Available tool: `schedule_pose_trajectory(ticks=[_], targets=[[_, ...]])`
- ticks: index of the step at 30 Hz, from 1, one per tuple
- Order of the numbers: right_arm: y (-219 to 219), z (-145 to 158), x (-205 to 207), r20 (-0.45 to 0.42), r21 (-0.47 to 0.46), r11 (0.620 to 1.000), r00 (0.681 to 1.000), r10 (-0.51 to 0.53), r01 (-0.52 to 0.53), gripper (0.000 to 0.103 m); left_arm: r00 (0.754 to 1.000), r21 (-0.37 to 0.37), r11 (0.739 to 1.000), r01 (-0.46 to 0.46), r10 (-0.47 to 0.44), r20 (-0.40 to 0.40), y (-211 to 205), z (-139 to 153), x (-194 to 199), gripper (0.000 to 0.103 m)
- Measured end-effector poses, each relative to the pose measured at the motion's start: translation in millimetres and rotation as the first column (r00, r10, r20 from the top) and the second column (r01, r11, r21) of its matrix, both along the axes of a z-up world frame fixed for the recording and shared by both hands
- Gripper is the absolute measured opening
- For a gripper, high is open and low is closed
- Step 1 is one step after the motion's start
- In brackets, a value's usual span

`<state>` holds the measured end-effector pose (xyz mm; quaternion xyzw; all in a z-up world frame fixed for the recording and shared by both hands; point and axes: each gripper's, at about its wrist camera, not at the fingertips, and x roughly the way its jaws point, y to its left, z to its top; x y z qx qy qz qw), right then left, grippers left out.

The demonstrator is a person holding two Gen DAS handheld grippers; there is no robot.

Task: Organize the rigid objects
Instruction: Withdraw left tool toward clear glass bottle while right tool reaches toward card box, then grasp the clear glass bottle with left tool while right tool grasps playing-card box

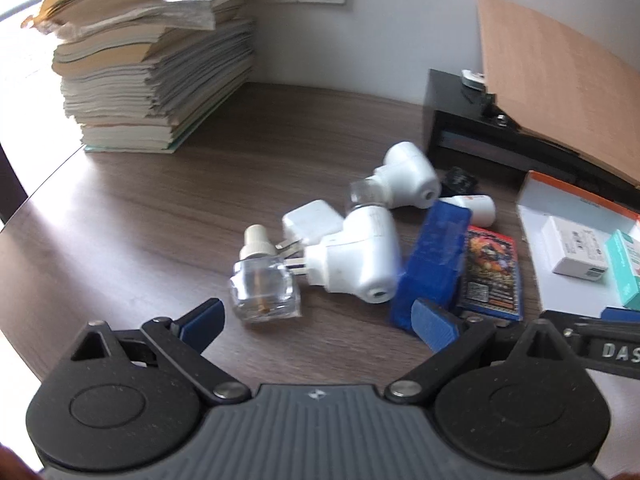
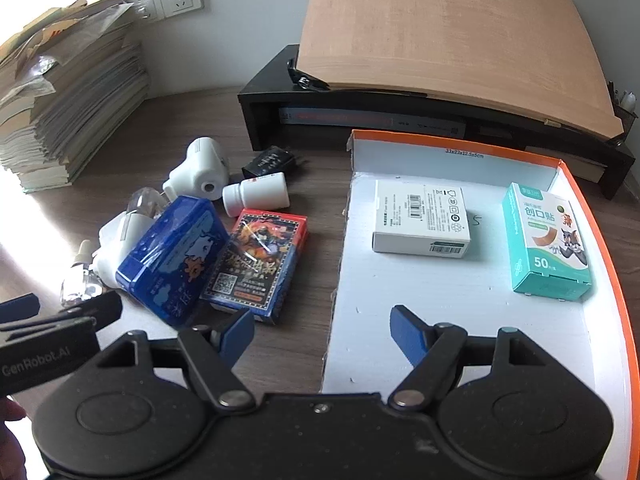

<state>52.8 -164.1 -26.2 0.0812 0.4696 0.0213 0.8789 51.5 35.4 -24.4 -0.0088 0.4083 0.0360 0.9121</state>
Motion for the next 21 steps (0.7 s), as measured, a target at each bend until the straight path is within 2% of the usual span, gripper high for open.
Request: schedule_pose_trajectory(ticks=[3, 7, 13, 17, 19, 20, 21], targets=[[2, -2, -1, -0.004, 0.004, 1.0, 1.0, -0.004, 0.004, 0.089, 0.997, 0.002, 0.997, -0.072, 0.072, -0.023, 22, -9, 6, 0.1], [5, -4, 0, -0.01, 0.001, 1.0, 1.0, -0.005, 0.005, 0.089, 0.993, 0.01, 0.994, -0.111, 0.111, -0.035, 38, -17, 18, 0.099], [9, -3, 2, -0.008, -0.003, 1.0, 1.0, -0.005, 0.005, 0.089, 0.994, 0.005, 0.996, -0.093, 0.093, -0.054, 45, -28, 38, 0.092], [13, -4, 4, -0.011, -0.003, 1.0, 1.0, -0.007, 0.007, 0.089, 0.996, 0.004, 0.997, -0.072, 0.072, -0.059, 45, -35, 42, 0.084], [16, -6, 6, -0.017, -0.002, 1.0, 1.0, -0.007, 0.007, 0.089, 0.998, 0.02, 0.998, -0.054, 0.055, -0.037, 44, -34, 40, 0.071], [17, -7, 7, -0.019, 0.0, 1.0, 1.0, -0.008, 0.008, 0.089, 0.999, 0.022, 0.999, -0.039, 0.04, -0.027, 44, -33, 39, 0.056], [18, -8, 8, -0.023, 0.003, 1.0, 1.0, -0.008, 0.009, 0.089, 0.999, 0.023, 0.999, -0.029, 0.03, -0.023, 44, -32, 39, 0.051]])
